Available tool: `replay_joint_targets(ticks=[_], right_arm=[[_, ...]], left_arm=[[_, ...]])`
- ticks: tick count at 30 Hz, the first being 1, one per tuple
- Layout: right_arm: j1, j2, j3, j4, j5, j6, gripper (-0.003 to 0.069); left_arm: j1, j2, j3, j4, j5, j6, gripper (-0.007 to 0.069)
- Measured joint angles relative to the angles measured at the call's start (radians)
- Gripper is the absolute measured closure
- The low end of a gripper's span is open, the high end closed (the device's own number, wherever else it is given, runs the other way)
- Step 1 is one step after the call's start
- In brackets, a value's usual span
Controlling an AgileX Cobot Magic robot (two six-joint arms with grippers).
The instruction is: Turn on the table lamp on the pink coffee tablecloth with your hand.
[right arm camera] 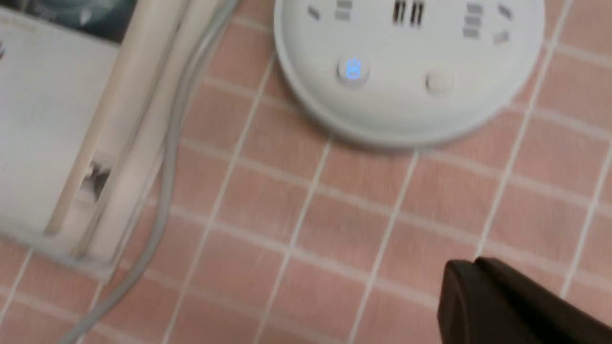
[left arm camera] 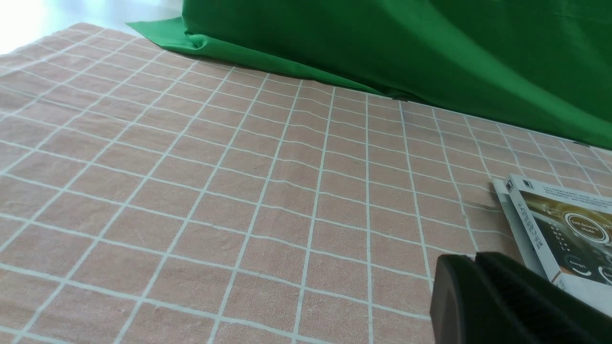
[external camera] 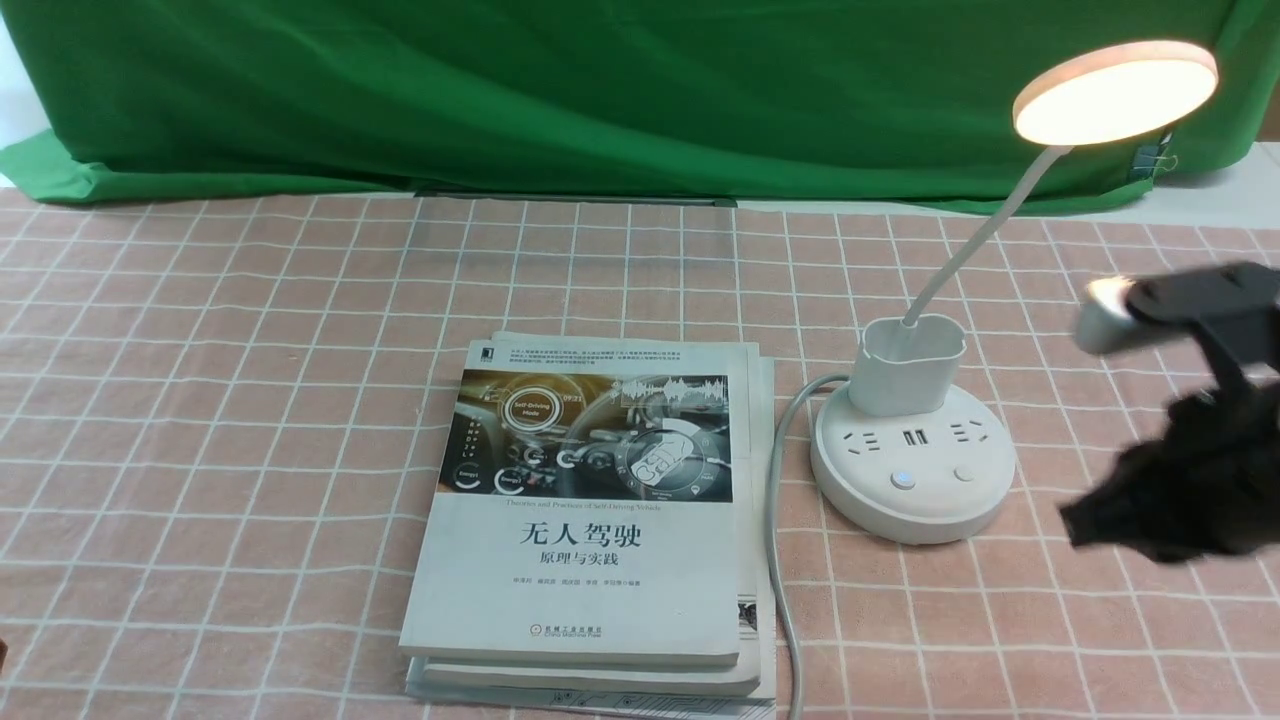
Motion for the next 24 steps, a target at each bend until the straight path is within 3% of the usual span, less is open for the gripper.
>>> replay_joint_targets(ticks=[7,12,21,24], right_arm=[[0.0,-0.282,0.118,0.0,0.074,0.122,0.0617],[0.0,-0.386,0.12,0.0,0.053,0.141,0.0605],[-0.011,-0.497,0.141,0.001,-0.034,0.136,0.0613],[-0.073,-0.607,0.24,0.032,-0.183,0.053,0.0634]], left_arm=[[0.0,0.0,0.0,0.0,0.0,0.0,0.0606],[0.0,0.0,0.0,0.0,0.0,-0.002,0.0606],[0.0,0.0,0.0,0.0,0.0,-0.001,0.0606],[0.0,0.0,0.0,0.0,0.0,-0.001,0.0606]])
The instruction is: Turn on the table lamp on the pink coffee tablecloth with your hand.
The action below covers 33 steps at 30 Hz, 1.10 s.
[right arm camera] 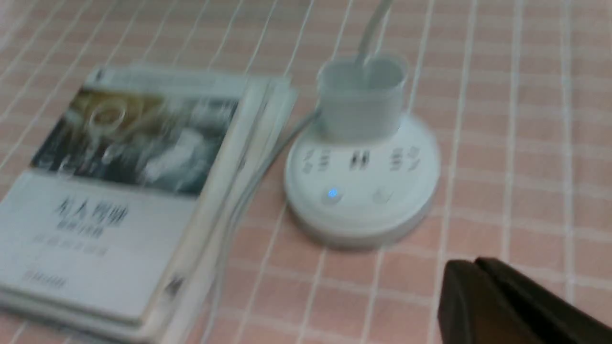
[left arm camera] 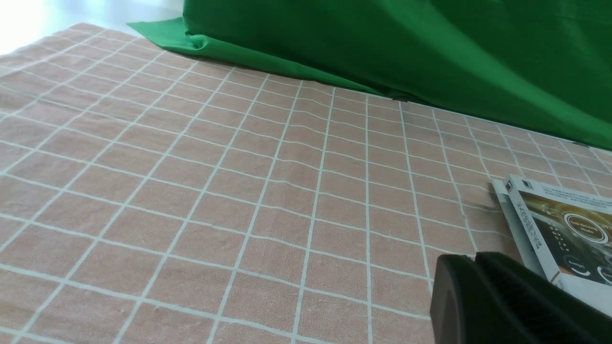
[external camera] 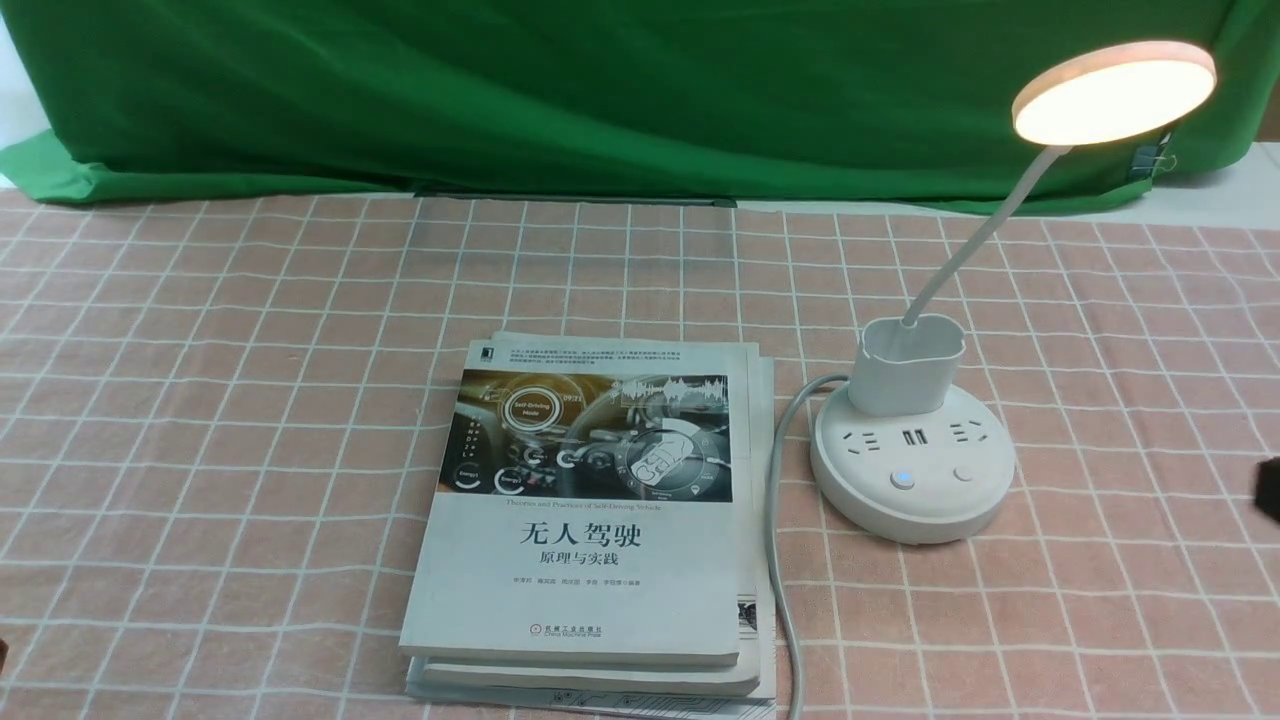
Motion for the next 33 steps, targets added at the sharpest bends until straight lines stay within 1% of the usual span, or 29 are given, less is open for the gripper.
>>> replay_joint_targets(ticks=[1,3,4,9,12,14,19,33], right_arm=[[-0.025,-0.058,0.059,0.014,-0.064,-0.051,0.0634],[-0.042,-0.113,0.114,0.022,-0.115,-0.085,0.0634],[-0.066,-0.217,0.219,0.03,-0.209,-0.121,0.0634],[-0.109,-0.459,0.486,0.031,-0.378,-0.15,0.0634],[-0.118,-0.542,0.546,0.027,-0.379,-0.151,0.0634],[-0.12,-0.603,0.555,-0.003,-0.322,-0.153,0.0633],[-0.122,-0.618,0.556,-0.025,-0.273,-0.151,0.0631],[-0.122,-0.618,0.556,-0.029,-0.27,-0.149,0.062]], left_arm=[[0.0,0.0,0.0,0.0,0.0,0.0,0.0606],[0.0,0.0,0.0,0.0,0.0,0.0,0.0606],[0.0,0.0,0.0,0.0,0.0,0.0,0.0606],[0.0,0.0,0.0,0.0,0.0,0.0,0.0606],[0.0,0.0,0.0,0.0,0.0,0.0,0.0606],[0.0,0.0,0.0,0.0,0.0,0.0,0.0606],[0.0,0.0,0.0,0.0,0.0,0.001,0.0606],[0.0,0.0,0.0,0.0,0.0,0.001,0.0606]])
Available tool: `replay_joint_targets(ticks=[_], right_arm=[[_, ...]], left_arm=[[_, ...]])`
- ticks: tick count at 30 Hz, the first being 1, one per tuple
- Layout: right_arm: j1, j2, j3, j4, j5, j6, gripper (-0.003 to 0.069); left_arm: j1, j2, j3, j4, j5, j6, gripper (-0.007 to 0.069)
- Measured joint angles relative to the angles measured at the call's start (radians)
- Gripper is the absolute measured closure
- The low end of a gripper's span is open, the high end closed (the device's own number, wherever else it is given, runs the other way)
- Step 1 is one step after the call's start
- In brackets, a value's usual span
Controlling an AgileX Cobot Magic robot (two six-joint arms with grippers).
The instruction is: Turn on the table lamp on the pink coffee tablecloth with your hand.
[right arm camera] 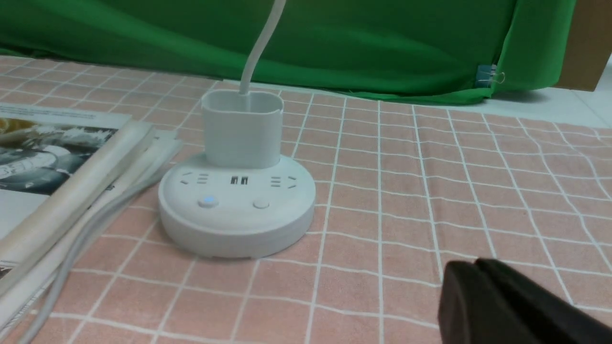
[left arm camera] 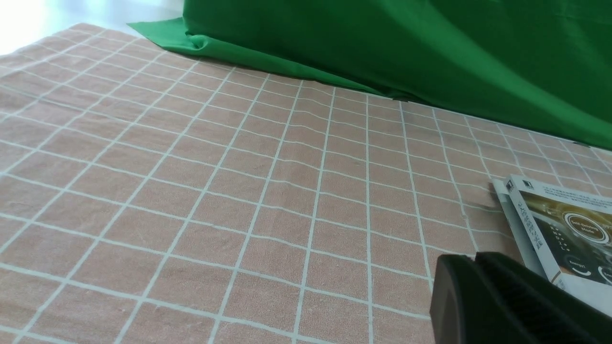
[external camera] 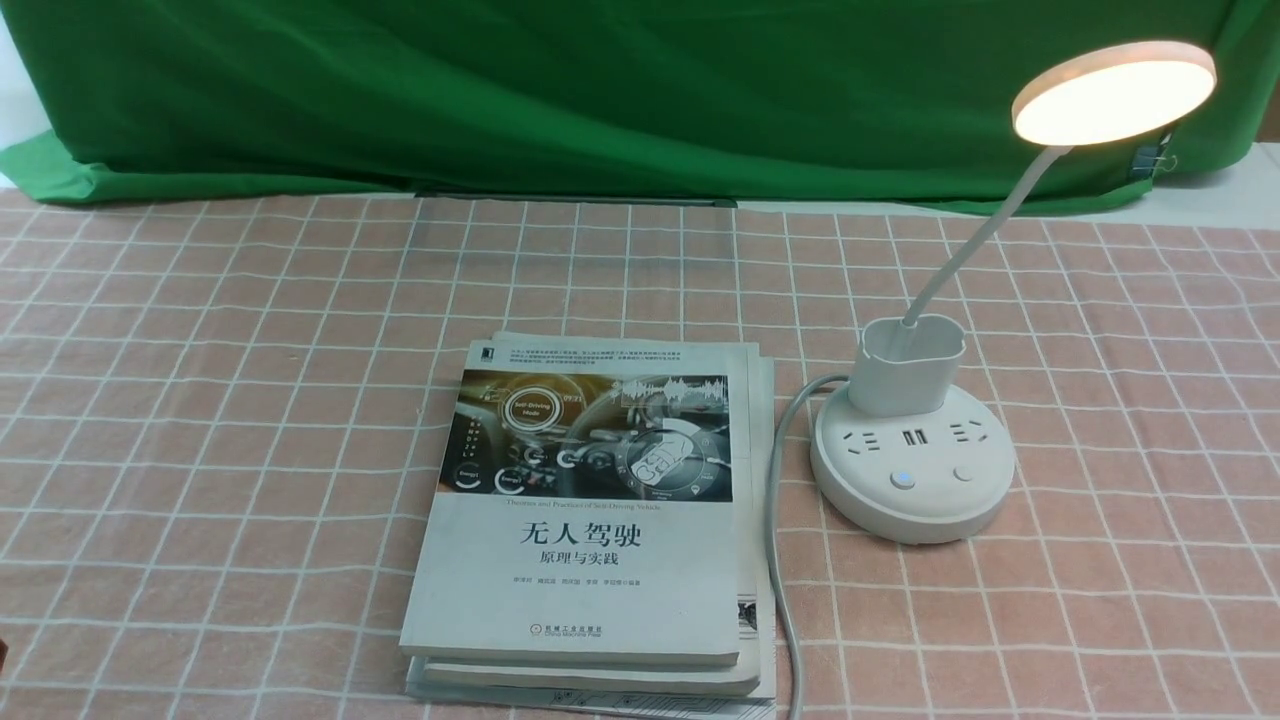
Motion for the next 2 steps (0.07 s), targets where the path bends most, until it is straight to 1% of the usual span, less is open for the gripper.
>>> replay_joint_targets(ticks=[2], right_arm=[[0.0,0.0,0.0,0.0,0.0,0.0,0.0617]], left_arm=[[0.0,0.0,0.0,0.0,0.0,0.0,0.0606]])
